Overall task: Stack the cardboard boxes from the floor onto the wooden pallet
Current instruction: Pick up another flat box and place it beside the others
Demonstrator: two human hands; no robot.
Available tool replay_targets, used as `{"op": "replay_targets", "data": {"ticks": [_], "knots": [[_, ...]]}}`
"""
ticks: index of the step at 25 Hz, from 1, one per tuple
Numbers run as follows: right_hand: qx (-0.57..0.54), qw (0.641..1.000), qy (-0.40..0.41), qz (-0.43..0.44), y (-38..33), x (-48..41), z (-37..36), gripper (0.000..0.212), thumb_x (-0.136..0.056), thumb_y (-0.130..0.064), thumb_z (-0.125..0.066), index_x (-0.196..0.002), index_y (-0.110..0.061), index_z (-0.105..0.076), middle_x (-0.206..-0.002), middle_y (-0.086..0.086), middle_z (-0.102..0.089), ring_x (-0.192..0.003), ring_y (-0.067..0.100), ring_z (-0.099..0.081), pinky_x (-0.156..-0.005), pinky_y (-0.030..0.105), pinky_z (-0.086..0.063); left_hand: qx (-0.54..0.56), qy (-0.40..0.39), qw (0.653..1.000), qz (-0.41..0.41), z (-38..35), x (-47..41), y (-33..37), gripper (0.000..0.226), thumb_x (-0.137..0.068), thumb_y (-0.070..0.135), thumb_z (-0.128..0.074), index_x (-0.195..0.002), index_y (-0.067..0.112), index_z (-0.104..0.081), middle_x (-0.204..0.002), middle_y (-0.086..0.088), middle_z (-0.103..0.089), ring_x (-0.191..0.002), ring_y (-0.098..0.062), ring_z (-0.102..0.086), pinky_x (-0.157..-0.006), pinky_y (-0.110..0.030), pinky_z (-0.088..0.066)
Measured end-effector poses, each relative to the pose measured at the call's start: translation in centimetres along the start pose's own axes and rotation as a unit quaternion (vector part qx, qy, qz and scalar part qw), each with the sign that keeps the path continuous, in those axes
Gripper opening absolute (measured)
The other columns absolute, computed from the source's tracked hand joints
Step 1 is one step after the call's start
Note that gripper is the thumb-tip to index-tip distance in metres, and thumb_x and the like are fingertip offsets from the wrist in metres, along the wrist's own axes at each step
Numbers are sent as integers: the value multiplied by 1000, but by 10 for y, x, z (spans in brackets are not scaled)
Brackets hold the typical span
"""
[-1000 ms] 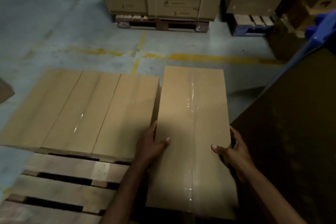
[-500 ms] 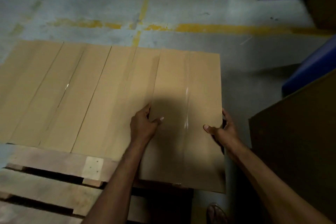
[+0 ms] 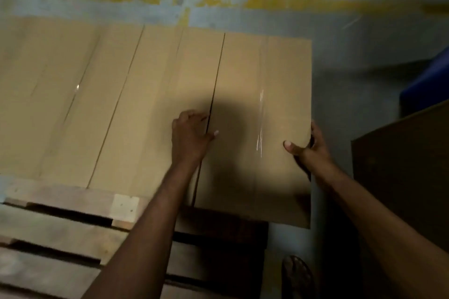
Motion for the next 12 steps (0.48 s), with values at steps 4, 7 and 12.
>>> {"op": "replay_targets", "data": {"ticks": [4, 7, 12], "knots": [[192, 979, 71, 20, 17, 25, -9, 88, -84, -50, -78, -156, -32, -30, -156, -2, -43, -141, 24, -43, -119, 54, -35, -32, -56, 995, -74, 10, 28, -23, 52, -83, 23, -82, -132, 15, -69, -143, -7, -60, -131, -26, -54, -108, -20, -32], [370, 924, 67, 69, 34, 73, -34, 96, -86, -64, -68, -162, -37, -17, -173, 4, -2, -157, 33, -5, -123, 59, -16, -52, -119, 984, -120, 27, 78, -48, 60, -91, 25, -76, -147, 14, -55, -157, -8, -47, -147, -27, -39, -122, -34, -29], [531, 829, -39, 169, 56, 131, -77, 105, -77, -89, -46, -163, -39, -12, -173, 8, 5, -158, 34, 9, -120, 64, 3, -158, -230, 942, -184, 48, 134, -81, 93, -80, 44, -83, -158, 26, -37, -169, -2, -17, -157, -36, -11, -122, -53, -18]]}}
Point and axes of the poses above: each hand's wrist, its own x-axis away from the middle knuckle, its own z-axis out of the back of the hand, y = z × x, the point moved 1 cm from there along -x, towards the middle knuckle
